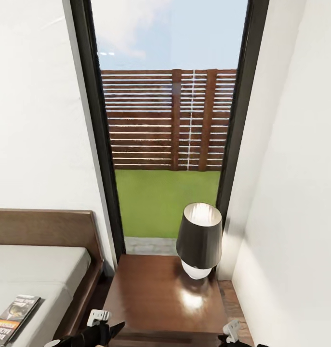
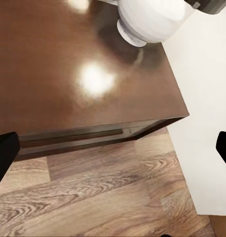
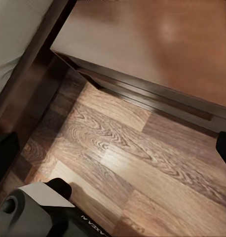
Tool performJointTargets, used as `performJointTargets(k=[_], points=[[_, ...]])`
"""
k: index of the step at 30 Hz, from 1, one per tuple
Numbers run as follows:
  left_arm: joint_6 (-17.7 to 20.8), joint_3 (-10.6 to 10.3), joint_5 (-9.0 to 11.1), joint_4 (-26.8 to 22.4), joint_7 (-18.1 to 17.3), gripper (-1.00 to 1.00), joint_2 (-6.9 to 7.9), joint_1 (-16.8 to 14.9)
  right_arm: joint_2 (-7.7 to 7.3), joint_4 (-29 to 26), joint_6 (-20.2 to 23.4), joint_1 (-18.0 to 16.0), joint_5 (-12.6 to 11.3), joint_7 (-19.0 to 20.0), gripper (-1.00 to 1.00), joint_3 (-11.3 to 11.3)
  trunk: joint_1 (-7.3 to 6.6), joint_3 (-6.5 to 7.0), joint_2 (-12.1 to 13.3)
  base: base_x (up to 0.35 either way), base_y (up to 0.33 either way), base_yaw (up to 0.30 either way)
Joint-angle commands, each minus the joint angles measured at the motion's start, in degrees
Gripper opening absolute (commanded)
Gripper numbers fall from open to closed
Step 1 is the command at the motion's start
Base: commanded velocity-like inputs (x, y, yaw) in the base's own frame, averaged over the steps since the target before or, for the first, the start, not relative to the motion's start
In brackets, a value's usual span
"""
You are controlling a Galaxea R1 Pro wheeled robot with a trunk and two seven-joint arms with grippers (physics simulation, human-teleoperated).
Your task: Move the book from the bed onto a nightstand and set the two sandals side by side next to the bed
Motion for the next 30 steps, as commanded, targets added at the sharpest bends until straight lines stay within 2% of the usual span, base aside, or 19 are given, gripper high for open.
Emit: performJointTargets(k=[1,9,18,30], points=[[-0.25,0.23,-0.21,0.07,-0.14,1.00,0.01,-0.05,-0.05,0.21,-0.37,-0.09,0.55,-0.04,1.00,-0.48,0.02,-0.08,-0.05,0.155,0.117,0.000],[-0.25,0.23,-0.21,0.07,-0.12,1.00,0.01,-0.05,-0.05,0.21,-0.37,-0.09,0.55,-0.03,1.00,-0.48,0.02,-0.08,-0.05,0.229,0.156,0.000],[-0.25,0.23,-0.21,0.07,-0.07,1.00,0.00,-0.05,-0.05,0.21,-0.37,-0.09,0.55,-0.04,1.00,-0.48,0.02,-0.08,-0.05,0.067,0.014,0.000],[-0.25,0.23,-0.21,0.07,0.03,1.00,-0.07,-0.05,-0.05,0.21,-0.37,-0.09,0.55,-0.02,1.00,-0.39,0.02,-0.08,-0.05,0.278,0.000,0.000]])
